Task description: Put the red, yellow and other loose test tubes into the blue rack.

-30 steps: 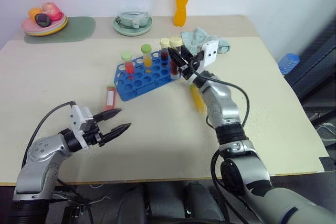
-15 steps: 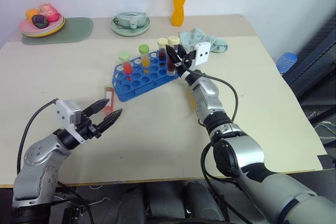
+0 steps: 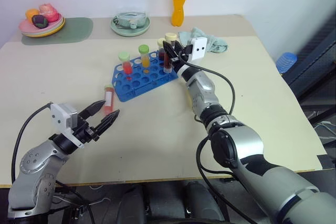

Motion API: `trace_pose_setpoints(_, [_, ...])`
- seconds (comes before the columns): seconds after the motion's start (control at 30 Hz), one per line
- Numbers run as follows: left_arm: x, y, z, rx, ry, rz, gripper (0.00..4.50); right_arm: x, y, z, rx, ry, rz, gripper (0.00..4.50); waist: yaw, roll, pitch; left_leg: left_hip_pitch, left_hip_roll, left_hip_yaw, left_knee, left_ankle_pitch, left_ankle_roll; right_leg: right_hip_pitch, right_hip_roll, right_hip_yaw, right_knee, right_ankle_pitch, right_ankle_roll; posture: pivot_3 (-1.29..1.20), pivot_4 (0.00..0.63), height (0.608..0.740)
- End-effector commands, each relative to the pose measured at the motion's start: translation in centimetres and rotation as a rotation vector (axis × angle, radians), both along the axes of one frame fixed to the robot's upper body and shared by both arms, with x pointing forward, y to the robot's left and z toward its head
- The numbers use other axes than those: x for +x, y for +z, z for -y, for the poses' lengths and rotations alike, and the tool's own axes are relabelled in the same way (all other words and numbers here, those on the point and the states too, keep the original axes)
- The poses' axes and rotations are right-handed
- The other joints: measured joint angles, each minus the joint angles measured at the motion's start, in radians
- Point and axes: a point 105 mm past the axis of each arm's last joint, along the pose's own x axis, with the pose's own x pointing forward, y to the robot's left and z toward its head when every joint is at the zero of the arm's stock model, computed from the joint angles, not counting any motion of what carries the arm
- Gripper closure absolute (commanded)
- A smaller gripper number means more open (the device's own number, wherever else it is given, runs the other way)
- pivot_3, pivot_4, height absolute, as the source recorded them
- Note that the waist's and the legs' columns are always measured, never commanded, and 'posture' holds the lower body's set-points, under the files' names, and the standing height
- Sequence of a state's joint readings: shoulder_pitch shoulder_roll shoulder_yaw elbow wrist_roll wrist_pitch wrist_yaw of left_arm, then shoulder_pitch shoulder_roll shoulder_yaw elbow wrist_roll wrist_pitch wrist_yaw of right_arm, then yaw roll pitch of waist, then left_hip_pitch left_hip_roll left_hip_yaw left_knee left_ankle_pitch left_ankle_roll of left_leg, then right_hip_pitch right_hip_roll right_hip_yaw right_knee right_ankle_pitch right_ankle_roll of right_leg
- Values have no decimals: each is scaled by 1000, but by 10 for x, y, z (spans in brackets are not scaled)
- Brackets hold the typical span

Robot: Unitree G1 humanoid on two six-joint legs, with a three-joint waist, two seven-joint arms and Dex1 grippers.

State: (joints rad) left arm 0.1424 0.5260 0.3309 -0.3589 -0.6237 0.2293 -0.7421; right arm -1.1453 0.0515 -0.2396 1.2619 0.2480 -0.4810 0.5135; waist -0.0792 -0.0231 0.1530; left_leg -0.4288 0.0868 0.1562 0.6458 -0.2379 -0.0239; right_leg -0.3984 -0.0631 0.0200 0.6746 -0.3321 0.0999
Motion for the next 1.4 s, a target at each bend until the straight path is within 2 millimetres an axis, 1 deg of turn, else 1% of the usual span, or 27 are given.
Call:
trace_pose_setpoints(0.03, [-5, 15, 1, -16, 5, 60, 1365, 1, 16, -3, 4, -15, 43, 3686, 0, 0, 0, 0, 0, 0, 0, 0, 0, 0, 0, 0, 0, 0, 0, 0, 150, 740])
trace_pose_setpoints(0.2, [-11, 16, 3, -13, -5, 67, 1365, 4, 12, 3, -10, -43, 27, 3686, -2, 0, 0, 0, 0, 0, 0, 0, 0, 0, 0, 0, 0, 0, 0, 0, 150, 740])
trace_pose_setpoints(0.3, [-12, 14, 5, -3, -17, 66, 1365, 4, 15, 8, -19, -50, 51, 3686, -2, 0, 0, 0, 0, 0, 0, 0, 0, 0, 0, 0, 0, 0, 0, 0, 150, 740])
trace_pose_setpoints(0.43, [-9, 12, 10, -15, -29, 63, 1365, 3, 31, 19, 12, -59, 113, 3686, -1, 0, 0, 0, 0, 0, 0, 0, 0, 0, 0, 0, 0, 0, 0, 0, 150, 740])
trace_pose_setpoints(0.53, [-4, 10, 15, -21, -47, 61, 1365, -1, 43, 23, 17, -40, 177, 3686, 0, 0, 0, 0, 0, 0, 0, 0, 0, 0, 0, 0, 0, 0, 0, 0, 150, 740])
trace_pose_setpoints(0.67, [3, 8, 21, -25, -83, 55, 1365, -5, 58, 33, -23, 8, 233, 3686, -1, 1, 1, 0, 0, 0, 0, 0, 0, 0, 0, 0, 0, 0, 0, 0, 150, 740])
trace_pose_setpoints(0.73, [5, 6, 23, -26, -98, 52, 1365, -7, 63, 39, -91, 37, 240, 3686, 2, 1, 1, 0, 0, 0, 0, 0, 0, 0, 0, 0, 0, 0, 0, 0, 150, 740])
trace_pose_setpoints(0.77, [6, 5, 24, -27, -103, 50, 1365, -11, 66, 43, -119, 65, 244, 3686, 6, 1, 1, 0, 0, 0, 0, 0, 0, 0, 0, 0, 0, 0, 0, 0, 150, 740])
trace_pose_setpoints(0.87, [8, 0, 25, -34, -121, 42, 1365, -22, 73, 68, -231, 72, 170, 3686, 14, 1, 1, 0, 0, -1, 0, 0, 0, 0, -1, 0, -1, 0, 0, 0, 150, 740])
trace_pose_setpoints(0.97, [9, -4, 27, -38, -139, 37, 1365, -37, 72, 94, -356, 81, 32, 3686, 14, 2, 1, 0, 0, -2, 0, 0, 0, 1, -1, 0, -2, 0, 0, 0, 150, 740])
trace_pose_setpoints(1.03, [10, -6, 29, -39, -149, 36, 1365, -48, 71, 106, -407, 114, -35, 3686, 14, 2, 1, 0, 0, -3, 0, 0, 1, 1, -1, 0, -2, 0, 0, 0, 150, 740])
trace_pose_setpoints(1.1, [11, -8, 31, -39, -161, 33, 1365, -56, 58, 123, -472, 133, -200, 3686, 11, 2, 1, 0, 0, -2, -1, 0, 1, 0, -1, 0, -2, 0, 0, 0, 150, 740])
trace_pose_setpoints(1.17, [12, -10, 32, -42, -169, 33, 1365, -64, 34, 149, -531, 120, -426, 3686, 11, 2, 1, 1, 0, -3, -1, 0, 1, 1, -1, 1, -3, 0, 0, 0, 150, 740])
trace_pose_setpoints(1.23, [13, -11, 33, -38, -179, 31, 1365, -71, 20, 168, -573, 100, -560, 3686, 12, 2, 1, 1, 0, -3, -1, -1, 1, 1, -1, 1, -4, 0, 0, 0, 150, 740])
trace_pose_setpoints(1.3, [14, -13, 34, -36, -185, 30, 1365, -77, 11, 177, -580, 106, -654, 3686, 11, 2, 1, 1, -1, -2, -1, -2, 3, 2, -1, 1, -5, 0, 0, 0, 150, 740])
trace_pose_setpoints(1.33, [14, -13, 34, -35, -187, 30, 1365, -80, 6, 179, -586, 120, -694, 3686, 10, 2, 1, 1, -1, -2, -1, -4, 7, 1, -1, 2, -5, 0, 0, 0, 150, 740])
trace_pose_setpoints(1.4, [15, -14, 35, -29, -195, 30, 1365, -85, -17, 184, -653, 139, -799, 3686, 11, 2, 1, 1, -1, -1, -1, -4, 7, 1, -1, 3, -5, 0, 0, 0, 150, 740])
